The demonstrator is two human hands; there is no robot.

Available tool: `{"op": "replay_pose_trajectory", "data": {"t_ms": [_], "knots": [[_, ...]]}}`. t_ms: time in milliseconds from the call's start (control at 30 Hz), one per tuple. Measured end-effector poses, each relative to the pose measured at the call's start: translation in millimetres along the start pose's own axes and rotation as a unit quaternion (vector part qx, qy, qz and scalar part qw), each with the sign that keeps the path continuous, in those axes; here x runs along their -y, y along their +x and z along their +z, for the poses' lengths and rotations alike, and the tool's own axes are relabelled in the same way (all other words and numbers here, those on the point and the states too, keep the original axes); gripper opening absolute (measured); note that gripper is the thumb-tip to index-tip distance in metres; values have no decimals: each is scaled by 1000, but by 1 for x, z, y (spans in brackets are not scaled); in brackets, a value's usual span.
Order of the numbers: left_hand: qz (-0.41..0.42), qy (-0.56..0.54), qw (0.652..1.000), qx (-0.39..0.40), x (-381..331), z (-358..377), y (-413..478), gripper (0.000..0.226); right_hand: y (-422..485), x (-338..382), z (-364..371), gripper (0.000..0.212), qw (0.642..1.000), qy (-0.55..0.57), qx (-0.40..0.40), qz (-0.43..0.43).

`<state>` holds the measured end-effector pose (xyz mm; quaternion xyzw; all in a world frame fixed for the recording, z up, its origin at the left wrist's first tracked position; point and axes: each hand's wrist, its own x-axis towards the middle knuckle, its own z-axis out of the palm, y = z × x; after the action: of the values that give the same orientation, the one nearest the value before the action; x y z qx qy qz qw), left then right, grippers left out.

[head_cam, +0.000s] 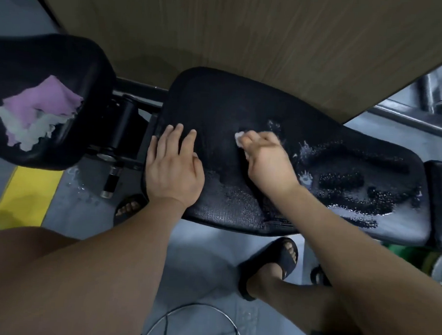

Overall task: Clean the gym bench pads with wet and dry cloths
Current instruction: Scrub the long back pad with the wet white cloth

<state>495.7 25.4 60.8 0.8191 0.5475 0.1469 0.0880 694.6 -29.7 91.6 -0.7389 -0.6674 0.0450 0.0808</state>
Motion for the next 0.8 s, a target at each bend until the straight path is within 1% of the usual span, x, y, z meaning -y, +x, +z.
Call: {"op": "replay_pose_trajectory", "data": {"t_ms": [33,67,133,200,267,300,400,433,467,533,600,667,733,800], "knots": [[-2,0,1000,0,0,-1,0,56,2,5,1,55,1000,9,-4,20],[-3,2,1000,2,0,-1,0,57,-5,11,2,56,1000,20,-1,18],[-5,7,1000,8,-2,-3,1,58,-33,26,0,60,998,42,21,-36],[-7,9,1000,6,-2,-3,1,58,-53,32,-7,58,994,55,50,-86],[-5,11,1000,1,-2,-3,1,57,-37,19,-9,57,992,30,52,-114],[-5,10,1000,-2,-2,-3,1,57,-19,9,-7,57,994,17,40,-102],[-4,2,1000,-6,-1,-3,1,56,35,-9,-2,57,1000,-3,11,2],[-5,-1,1000,-7,-1,-3,1,56,40,-6,-1,55,1000,4,6,21],[-5,-1,1000,-7,-1,-3,1,56,37,0,0,53,1000,11,-2,22],[-5,3,1000,-3,-1,-3,1,56,10,15,-1,52,999,38,-8,-32],[-7,7,1000,-1,-1,-3,1,57,-28,26,-6,50,990,79,21,-110],[-10,10,1000,0,-1,-4,2,57,-37,24,-15,47,983,89,47,-156],[-9,11,1000,-1,-1,-4,2,57,-10,12,-13,44,986,62,37,-149],[-5,9,1000,-3,-1,-5,2,57,32,0,-5,40,996,24,6,-89]]}}
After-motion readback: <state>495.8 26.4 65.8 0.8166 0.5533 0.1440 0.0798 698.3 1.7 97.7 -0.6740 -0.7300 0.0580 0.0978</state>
